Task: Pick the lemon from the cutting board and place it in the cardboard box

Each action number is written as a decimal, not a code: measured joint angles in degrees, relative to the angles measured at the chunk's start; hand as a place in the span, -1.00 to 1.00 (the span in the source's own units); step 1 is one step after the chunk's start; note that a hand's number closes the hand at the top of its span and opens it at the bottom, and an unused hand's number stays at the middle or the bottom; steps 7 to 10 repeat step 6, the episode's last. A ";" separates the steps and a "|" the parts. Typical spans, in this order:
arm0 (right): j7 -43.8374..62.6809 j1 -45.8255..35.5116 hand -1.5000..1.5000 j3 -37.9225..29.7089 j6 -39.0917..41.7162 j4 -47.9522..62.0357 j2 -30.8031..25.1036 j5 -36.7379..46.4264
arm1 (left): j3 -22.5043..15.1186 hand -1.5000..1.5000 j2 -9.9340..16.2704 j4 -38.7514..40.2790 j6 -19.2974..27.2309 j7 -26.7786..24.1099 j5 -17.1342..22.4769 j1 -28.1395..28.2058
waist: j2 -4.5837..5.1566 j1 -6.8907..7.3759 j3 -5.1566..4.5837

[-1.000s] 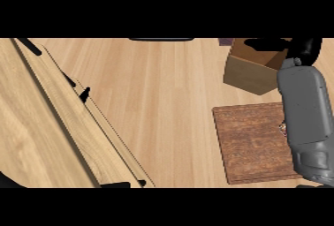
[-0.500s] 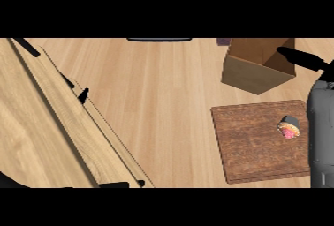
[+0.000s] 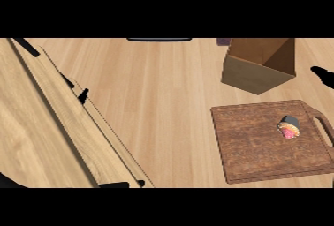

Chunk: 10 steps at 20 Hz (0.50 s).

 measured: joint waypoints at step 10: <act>-3.09 5.79 -1.00 0.10 2.72 -0.39 -3.20 -4.76 | 0.52 0.00 0.15 0.51 -0.28 -1.84 -0.17 0.30 | -0.08 -0.03 0.07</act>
